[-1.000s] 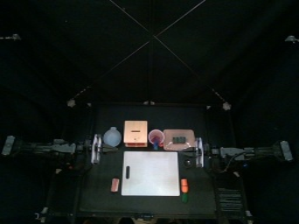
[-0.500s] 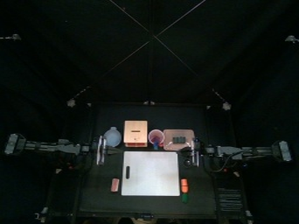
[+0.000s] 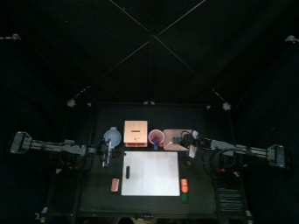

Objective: Place sushi on board then cut the sushi with the knife then place the pieces on the plate
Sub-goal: Place the sushi on the board

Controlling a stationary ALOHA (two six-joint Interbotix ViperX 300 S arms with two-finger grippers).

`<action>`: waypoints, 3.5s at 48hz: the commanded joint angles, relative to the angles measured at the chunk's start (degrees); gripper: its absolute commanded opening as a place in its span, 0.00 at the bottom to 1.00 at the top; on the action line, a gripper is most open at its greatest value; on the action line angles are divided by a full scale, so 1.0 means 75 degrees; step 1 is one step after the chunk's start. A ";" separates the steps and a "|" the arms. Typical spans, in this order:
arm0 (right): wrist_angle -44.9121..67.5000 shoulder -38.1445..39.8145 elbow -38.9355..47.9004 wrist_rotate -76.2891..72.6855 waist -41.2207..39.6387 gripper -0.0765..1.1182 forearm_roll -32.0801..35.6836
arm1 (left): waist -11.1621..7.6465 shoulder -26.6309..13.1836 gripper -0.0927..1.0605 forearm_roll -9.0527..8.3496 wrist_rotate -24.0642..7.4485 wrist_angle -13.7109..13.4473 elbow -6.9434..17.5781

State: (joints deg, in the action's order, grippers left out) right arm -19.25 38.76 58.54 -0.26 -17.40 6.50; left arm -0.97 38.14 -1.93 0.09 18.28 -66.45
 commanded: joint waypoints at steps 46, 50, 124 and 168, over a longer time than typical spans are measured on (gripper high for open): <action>-0.0855 -0.3551 -0.1090 0.1371 -0.1594 0.89 0.0598 | -0.0012 -0.0211 0.06 0.0141 0.0000 0.0082 0.0141; -0.0797 -0.3762 -0.1125 0.1383 -0.1652 0.89 0.0621 | -0.0023 -0.0211 0.06 0.0176 0.0000 0.0047 0.0129; -0.1031 -0.1512 -0.0410 0.0902 -0.1020 0.52 -0.3938 | 0.0023 -0.0199 0.06 0.0199 -0.0012 0.0012 0.0000; -0.2473 -0.2086 -0.1453 -1.0887 0.3844 0.52 0.3223 | 0.0023 -0.0199 0.06 0.0199 -0.0023 0.0012 0.0000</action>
State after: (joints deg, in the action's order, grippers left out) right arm -35.86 23.64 50.45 -76.99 8.70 27.33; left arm -0.88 36.65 -0.44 0.00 18.11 -67.24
